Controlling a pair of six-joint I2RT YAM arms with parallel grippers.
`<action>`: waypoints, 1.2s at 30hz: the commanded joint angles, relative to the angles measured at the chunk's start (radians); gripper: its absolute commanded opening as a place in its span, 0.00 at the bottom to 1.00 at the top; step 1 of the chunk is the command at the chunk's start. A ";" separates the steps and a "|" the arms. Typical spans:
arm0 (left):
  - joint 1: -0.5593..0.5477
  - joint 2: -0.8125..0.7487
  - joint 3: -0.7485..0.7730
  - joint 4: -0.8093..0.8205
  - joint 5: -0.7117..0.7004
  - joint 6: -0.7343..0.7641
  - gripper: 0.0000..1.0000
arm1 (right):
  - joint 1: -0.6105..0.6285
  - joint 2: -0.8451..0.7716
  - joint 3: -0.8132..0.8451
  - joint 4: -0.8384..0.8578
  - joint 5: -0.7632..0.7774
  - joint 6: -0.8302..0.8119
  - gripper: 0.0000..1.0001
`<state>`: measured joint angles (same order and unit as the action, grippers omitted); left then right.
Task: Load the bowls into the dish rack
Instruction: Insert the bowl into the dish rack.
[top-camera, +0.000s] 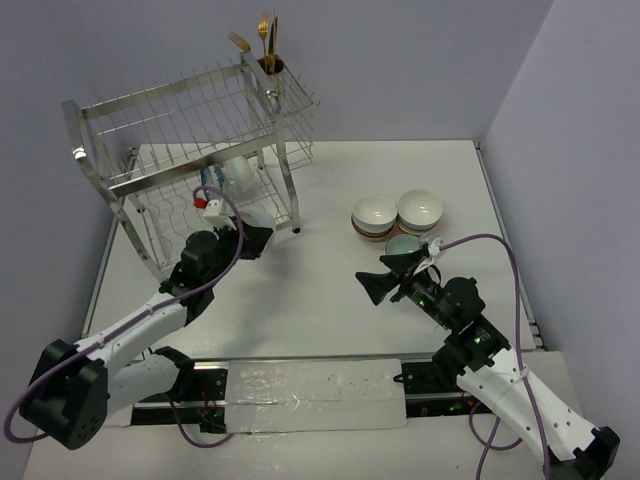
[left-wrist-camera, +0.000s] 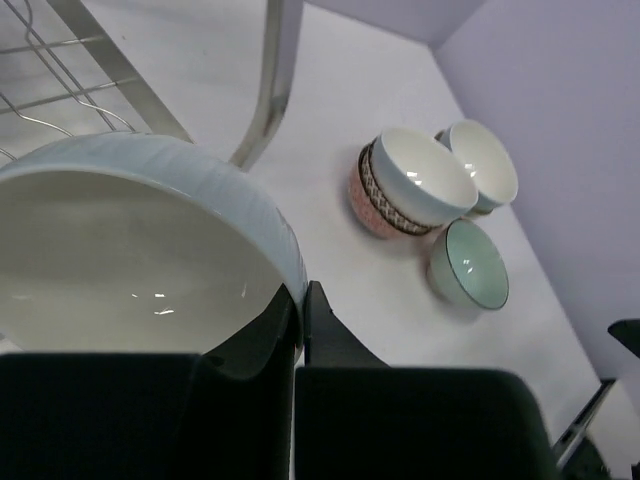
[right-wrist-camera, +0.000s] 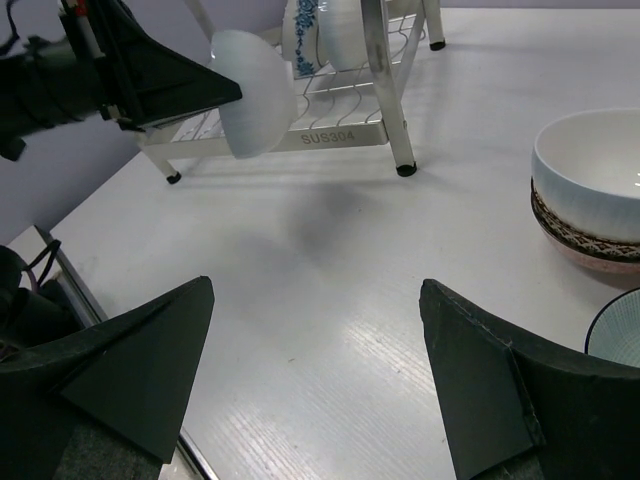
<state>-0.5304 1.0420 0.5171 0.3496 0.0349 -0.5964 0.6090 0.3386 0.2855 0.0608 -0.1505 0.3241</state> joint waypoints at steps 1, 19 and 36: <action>0.050 0.021 -0.103 0.592 0.046 -0.124 0.00 | 0.006 -0.010 -0.008 0.040 -0.015 0.003 0.91; 0.213 0.455 -0.091 1.298 0.198 -0.253 0.00 | 0.006 0.011 -0.008 0.054 -0.040 -0.002 0.91; 0.254 0.673 0.076 1.510 0.246 -0.301 0.00 | 0.006 0.051 0.004 0.050 -0.050 -0.013 0.91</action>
<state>-0.2867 1.7134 0.5343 1.2457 0.2546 -0.8818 0.6090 0.3790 0.2852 0.0742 -0.1902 0.3229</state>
